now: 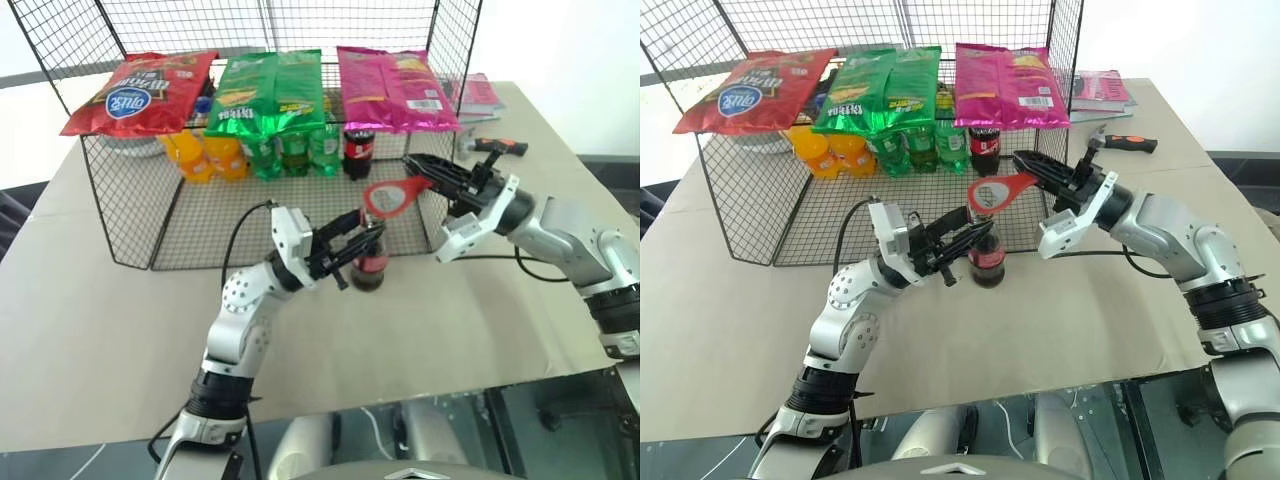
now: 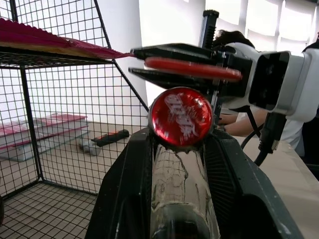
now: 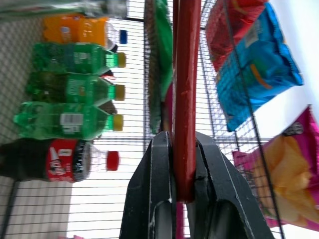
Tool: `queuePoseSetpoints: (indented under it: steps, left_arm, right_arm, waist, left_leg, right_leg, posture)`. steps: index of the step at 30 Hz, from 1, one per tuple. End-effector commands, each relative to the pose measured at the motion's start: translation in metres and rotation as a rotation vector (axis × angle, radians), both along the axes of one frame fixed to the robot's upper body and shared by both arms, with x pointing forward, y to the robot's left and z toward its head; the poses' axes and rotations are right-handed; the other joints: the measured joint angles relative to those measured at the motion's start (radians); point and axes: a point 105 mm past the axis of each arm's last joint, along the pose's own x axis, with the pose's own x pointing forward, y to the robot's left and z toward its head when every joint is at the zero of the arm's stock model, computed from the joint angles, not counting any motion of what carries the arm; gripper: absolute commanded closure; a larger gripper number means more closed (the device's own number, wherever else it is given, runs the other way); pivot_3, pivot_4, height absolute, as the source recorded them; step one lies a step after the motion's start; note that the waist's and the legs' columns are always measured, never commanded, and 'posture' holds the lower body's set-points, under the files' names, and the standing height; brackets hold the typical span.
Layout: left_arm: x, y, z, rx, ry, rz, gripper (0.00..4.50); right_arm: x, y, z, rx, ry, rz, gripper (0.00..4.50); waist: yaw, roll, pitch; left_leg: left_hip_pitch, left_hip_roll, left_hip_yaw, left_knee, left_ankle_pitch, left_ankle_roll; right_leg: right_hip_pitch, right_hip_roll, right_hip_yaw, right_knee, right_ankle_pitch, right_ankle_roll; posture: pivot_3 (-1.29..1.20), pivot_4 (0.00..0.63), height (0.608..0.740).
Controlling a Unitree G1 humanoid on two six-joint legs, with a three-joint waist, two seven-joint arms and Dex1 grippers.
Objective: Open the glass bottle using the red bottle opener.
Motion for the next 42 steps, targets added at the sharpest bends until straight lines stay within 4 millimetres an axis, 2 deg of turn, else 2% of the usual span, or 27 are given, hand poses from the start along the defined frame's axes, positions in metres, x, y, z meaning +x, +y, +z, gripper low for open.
queuePoseSetpoints:
  steps: [1,11,19,37,42]
  left_arm:
    - [-0.002,-0.002,-0.010,0.019,0.040,-0.007,3.32]
    - [-0.004,-0.002,-0.009,0.016,0.043,-0.020,3.32]
    - [-0.004,-0.002,-0.006,0.007,0.036,-0.024,3.32]
    - [-0.005,-0.004,0.014,-0.042,0.001,-0.046,3.32]
    - [-0.006,-0.005,0.015,-0.037,-0.004,-0.052,1.43]
  right_arm:
    - [-0.013,0.003,0.031,0.074,-0.104,0.048,4.50]
    - [-0.012,-0.006,0.036,0.169,-0.090,0.023,4.50]
    - [-0.004,-0.018,0.026,0.251,-0.011,-0.034,4.50]
    - [-0.001,-0.022,0.017,0.295,0.044,-0.064,4.50]
    - [0.000,-0.023,0.016,0.304,0.050,-0.066,4.50]
  waist:
    - [0.000,0.000,0.000]
    - [-0.001,0.000,0.000]
    - [-0.001,0.000,0.000]
    - [-0.001,0.000,0.000]
    - [-0.001,0.000,0.001]
  left_leg:
    - [0.000,0.000,0.000,0.000,0.000,0.000]
    - [0.000,0.000,0.000,0.000,0.000,0.000]
    - [0.000,0.000,0.000,0.000,0.000,0.000]
    - [-0.001,0.000,0.000,-0.001,0.000,0.000]
    - [-0.001,0.000,0.000,-0.001,0.000,0.000]
  right_leg:
    - [0.000,0.000,0.000,0.000,0.000,0.000]
    - [0.000,0.000,0.000,0.000,0.000,0.000]
    - [0.000,0.000,0.000,0.000,0.000,0.000]
    - [0.000,0.000,0.000,-0.001,0.000,0.000]
    - [0.000,0.000,0.000,-0.001,0.000,0.000]
  posture:
    - [0.00,0.150,0.740]
    - [0.00,0.150,0.740]
    - [0.00,0.150,0.740]
    - [0.00,0.150,0.740]
    - [0.00,0.150,0.740]
